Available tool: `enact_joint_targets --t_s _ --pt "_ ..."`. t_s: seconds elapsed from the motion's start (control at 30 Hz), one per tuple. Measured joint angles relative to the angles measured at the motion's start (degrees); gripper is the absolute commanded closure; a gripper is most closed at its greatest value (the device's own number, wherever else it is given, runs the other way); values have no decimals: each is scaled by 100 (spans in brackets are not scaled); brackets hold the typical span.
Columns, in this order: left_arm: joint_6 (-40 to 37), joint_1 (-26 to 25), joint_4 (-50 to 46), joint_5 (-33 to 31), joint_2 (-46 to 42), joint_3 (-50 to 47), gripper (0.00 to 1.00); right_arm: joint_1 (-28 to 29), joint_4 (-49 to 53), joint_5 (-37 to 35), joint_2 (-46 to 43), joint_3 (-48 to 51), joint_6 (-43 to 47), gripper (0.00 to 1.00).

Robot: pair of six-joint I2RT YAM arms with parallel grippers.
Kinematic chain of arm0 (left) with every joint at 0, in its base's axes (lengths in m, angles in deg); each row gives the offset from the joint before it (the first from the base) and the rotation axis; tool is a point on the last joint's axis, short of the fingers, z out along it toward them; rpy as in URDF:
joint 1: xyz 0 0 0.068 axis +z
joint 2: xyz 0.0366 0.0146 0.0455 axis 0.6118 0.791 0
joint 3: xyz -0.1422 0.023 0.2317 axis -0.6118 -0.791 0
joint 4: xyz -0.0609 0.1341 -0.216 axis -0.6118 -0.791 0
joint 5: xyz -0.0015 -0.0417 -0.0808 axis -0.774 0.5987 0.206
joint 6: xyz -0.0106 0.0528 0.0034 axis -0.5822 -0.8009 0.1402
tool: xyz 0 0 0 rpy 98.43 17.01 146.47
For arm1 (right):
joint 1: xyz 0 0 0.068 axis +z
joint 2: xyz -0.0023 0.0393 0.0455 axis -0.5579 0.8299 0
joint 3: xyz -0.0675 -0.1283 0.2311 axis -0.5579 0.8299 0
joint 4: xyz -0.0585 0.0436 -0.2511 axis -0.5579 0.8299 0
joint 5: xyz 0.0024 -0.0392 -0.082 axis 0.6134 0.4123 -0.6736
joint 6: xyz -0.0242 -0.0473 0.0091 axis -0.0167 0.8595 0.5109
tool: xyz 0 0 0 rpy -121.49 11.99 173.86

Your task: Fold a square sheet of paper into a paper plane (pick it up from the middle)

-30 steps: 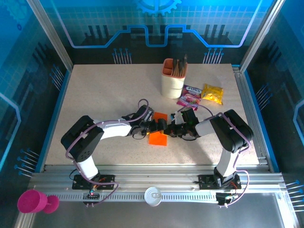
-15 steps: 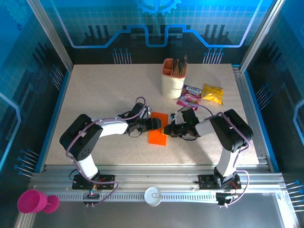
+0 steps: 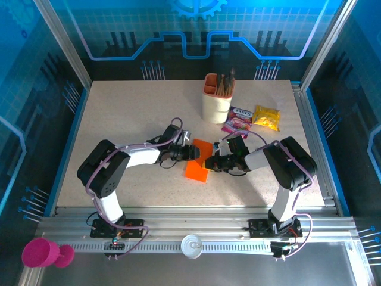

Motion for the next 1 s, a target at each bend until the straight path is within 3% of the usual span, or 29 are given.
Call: enact_joint_targets --t_s 0.17,0.43,0.57,0.73,0.83,1.0 --pt "-129 81 9 125 125 17 53 0 46 0 0 -15 39 100" --pt "-328 81 -11 350 247 129 75 0 140 0 2 -57 83 100" --pt "-339 81 -7 437 249 170 77 0 205 0 2 -90 103 100" --pt "-393 81 -13 511 249 170 96 0 474 -15 -22 -199 227 100" --pt "-354 81 -7 546 249 168 97 0 901 -216 -190 -264 433 100" --pt "42 81 76 544 175 -107 99 85 2035 -802 -815 -389 968 87"
